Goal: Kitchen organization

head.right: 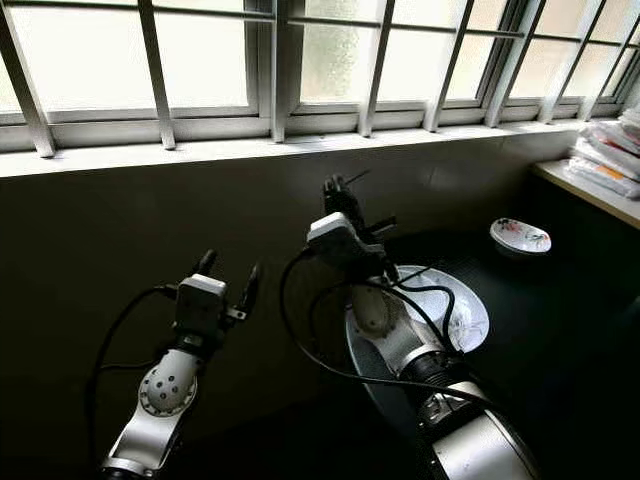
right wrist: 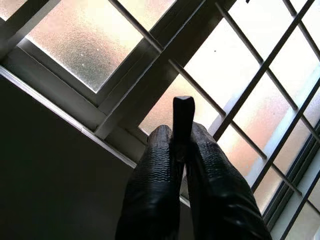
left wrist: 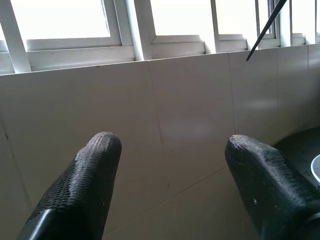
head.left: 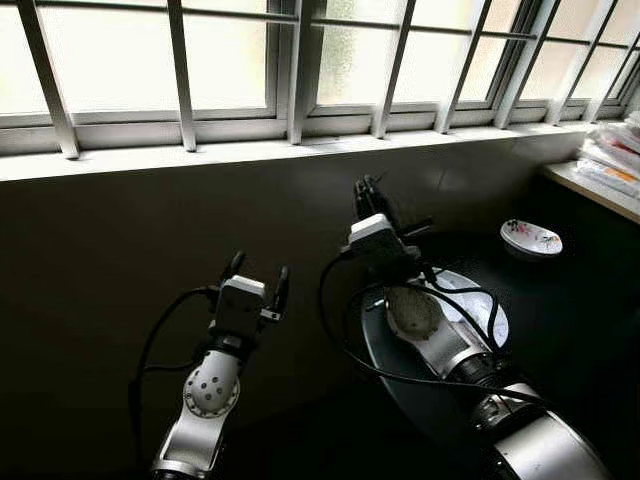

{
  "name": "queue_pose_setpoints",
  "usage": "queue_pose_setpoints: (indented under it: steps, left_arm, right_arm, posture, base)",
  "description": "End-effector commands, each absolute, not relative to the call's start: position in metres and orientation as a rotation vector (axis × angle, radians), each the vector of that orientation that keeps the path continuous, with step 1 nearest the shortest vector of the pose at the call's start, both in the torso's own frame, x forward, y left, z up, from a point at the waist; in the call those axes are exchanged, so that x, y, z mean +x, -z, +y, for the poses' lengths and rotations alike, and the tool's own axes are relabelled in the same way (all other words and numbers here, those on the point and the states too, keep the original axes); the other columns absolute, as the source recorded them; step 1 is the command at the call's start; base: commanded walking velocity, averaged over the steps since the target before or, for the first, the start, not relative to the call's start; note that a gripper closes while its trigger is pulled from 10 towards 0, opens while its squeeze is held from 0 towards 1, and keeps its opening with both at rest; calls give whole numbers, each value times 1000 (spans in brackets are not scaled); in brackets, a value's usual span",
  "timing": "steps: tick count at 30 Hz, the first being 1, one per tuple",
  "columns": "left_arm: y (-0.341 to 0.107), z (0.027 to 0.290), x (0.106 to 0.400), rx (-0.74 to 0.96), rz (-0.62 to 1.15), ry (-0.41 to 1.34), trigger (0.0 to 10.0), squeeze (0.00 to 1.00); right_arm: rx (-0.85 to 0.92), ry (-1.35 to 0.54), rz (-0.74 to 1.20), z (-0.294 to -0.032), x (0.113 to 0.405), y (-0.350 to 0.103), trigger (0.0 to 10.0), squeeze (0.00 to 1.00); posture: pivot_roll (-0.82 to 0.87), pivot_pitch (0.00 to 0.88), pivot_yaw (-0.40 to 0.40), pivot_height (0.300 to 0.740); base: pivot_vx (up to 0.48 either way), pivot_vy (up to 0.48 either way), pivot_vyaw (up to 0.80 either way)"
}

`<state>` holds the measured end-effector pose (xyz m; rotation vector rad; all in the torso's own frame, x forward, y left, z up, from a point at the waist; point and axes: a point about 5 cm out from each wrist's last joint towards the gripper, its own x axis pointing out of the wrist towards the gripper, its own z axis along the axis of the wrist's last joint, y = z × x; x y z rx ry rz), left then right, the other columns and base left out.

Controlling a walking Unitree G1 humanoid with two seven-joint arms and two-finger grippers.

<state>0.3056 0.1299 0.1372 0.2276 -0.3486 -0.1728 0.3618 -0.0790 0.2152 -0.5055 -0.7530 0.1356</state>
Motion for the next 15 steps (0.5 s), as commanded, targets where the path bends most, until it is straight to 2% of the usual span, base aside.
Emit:
queue_pose_setpoints:
  steps: [1,4,5,7,8,9,10,12,15]
  left_arm:
    - [-140,128,307,225,-365,179,10000,0]
    - [-140,128,307,226,-363,179,10000,0]
    - [-139,128,307,231,-358,179,10000,0]
    - [-138,129,306,233,-356,178,10000,0]
    - [-137,129,306,234,-354,177,10000,0]
    - [-137,130,306,234,-354,176,10000,0]
    - [-137,131,306,234,-352,175,10000,0]
    - [-137,131,306,235,-349,174,10000,0]
    - [-135,133,307,239,-331,169,10000,0]
  right_arm:
    - [-457,-132,-707,-85,362,-213,0,0]
    - [-443,-141,-689,-85,360,-208,39,0]
    - [-407,-138,-645,-86,358,-201,2784,0]
    - [-381,-136,-621,-87,356,-199,4706,0]
    - [-374,-137,-618,-87,356,-200,8000,0]
    - [-369,-138,-616,-87,355,-200,8000,0]
    - [-353,-145,-604,-87,355,-201,10000,0]
    - [-253,-167,-566,-87,355,-207,10000,0]
    - [-207,-179,-555,-86,356,-211,10000,0]
  posture:
    - [110,0,-93,740]
    - [113,0,-92,740]
    - [115,0,-91,740]
    - [115,0,-90,740]
    - [115,0,-90,740]
    - [115,0,-89,740]
    - [114,0,-88,740]
    - [114,0,-86,740]
    - [111,0,-82,740]
  base:
    - [0,0,0]
    - [0,0,0]
    - [0,0,0]
    - [0,0,0]
    - [0,0,0]
    - [0,0,0]
    - [0,0,0]
    - [0,0,0]
    - [0,0,0]
